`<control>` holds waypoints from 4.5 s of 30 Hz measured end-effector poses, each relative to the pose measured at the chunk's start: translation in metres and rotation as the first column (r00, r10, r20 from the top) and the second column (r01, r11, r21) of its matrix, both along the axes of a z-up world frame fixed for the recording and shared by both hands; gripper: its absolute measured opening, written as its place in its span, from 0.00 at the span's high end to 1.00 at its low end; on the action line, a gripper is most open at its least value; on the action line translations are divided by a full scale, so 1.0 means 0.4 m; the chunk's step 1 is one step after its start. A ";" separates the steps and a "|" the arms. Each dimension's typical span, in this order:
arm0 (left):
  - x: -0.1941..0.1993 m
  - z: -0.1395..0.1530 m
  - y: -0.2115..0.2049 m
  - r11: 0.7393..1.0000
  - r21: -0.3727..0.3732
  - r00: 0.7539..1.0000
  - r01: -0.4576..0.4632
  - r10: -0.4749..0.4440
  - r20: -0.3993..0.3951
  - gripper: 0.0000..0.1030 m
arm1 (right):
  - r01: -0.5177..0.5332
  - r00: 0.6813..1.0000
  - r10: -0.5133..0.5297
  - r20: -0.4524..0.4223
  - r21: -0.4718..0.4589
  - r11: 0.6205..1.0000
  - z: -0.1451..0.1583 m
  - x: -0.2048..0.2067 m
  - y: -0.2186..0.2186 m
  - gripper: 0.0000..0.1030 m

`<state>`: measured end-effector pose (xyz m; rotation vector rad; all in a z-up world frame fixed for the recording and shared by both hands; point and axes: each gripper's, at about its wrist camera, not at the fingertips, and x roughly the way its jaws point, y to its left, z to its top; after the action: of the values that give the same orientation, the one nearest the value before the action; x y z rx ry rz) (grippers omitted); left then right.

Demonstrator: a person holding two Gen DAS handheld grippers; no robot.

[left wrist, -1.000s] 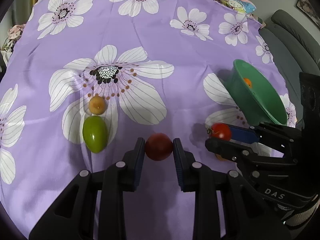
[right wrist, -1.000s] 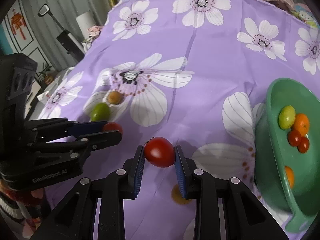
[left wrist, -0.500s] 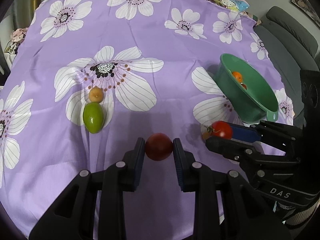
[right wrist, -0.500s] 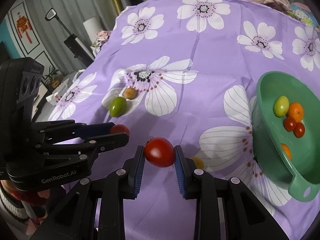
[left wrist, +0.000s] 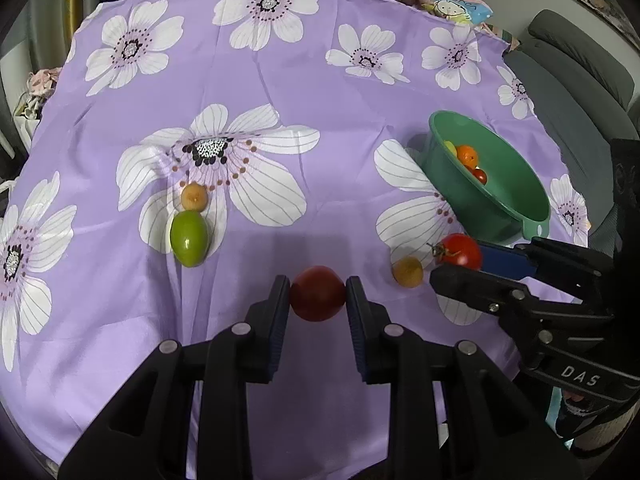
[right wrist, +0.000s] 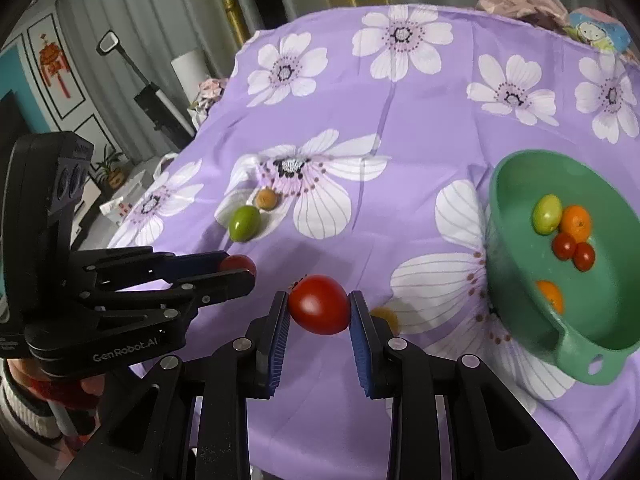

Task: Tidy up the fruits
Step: 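Lift the held tomato and carry it toward the green bowl with the right tool, then lower the tomato into the green bowl and open the right tool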

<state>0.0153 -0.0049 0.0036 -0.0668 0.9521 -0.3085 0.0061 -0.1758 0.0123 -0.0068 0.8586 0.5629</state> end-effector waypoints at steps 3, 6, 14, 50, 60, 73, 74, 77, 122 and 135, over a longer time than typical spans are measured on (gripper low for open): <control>0.001 0.007 -0.006 1.000 0.005 1.000 0.002 -0.002 0.007 0.73 | 0.003 1.000 -0.003 0.008 0.006 1.000 0.007 -0.003 -0.005 0.70; 0.001 0.016 -0.016 1.000 0.009 1.000 0.008 -0.008 0.016 0.73 | 0.007 1.000 -0.007 0.017 0.014 1.000 0.013 -0.005 -0.013 0.70; 0.005 0.032 -0.036 1.000 0.022 0.999 0.021 -0.021 0.025 0.73 | 0.015 0.999 -0.017 0.035 0.038 0.999 0.026 -0.006 -0.039 0.70; 0.062 0.067 -0.149 0.991 0.068 0.991 0.115 -0.120 0.061 0.73 | 0.118 0.988 -0.128 0.084 0.115 0.986 0.054 0.018 -0.155 0.70; 0.091 0.095 -0.206 0.981 0.035 0.978 0.191 -0.194 0.082 0.73 | 0.181 0.976 -0.194 0.096 0.129 0.975 0.061 0.024 -0.214 0.70; 0.137 0.106 -0.326 0.954 0.032 0.949 0.298 -0.299 0.096 0.73 | 0.342 0.927 -0.354 0.121 0.112 0.933 0.069 0.035 -0.337 0.70; 0.139 0.106 -0.336 0.952 0.033 0.947 0.305 -0.307 0.098 0.73 | 0.350 0.925 -0.363 0.117 0.114 0.930 0.066 0.037 -0.346 0.70; 0.152 0.101 -0.362 0.946 0.036 0.941 0.321 -0.323 0.097 0.73 | 0.366 0.919 -0.377 0.112 0.110 0.924 0.058 0.043 -0.360 0.70; 0.246 0.001 -0.473 0.923 0.120 0.928 0.365 -0.370 0.029 0.73 | 0.363 0.928 -0.366 0.075 0.046 0.931 0.004 0.134 -0.382 0.70; 0.251 -0.008 -0.478 0.922 0.120 0.928 0.369 -0.373 0.018 0.73 | 0.362 0.928 -0.365 0.071 0.051 0.931 0.001 0.136 -0.383 0.70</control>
<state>0.1159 -0.1962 0.0005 0.2284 0.9378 -0.6029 0.0603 -0.3291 0.0126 0.1606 0.7488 0.2267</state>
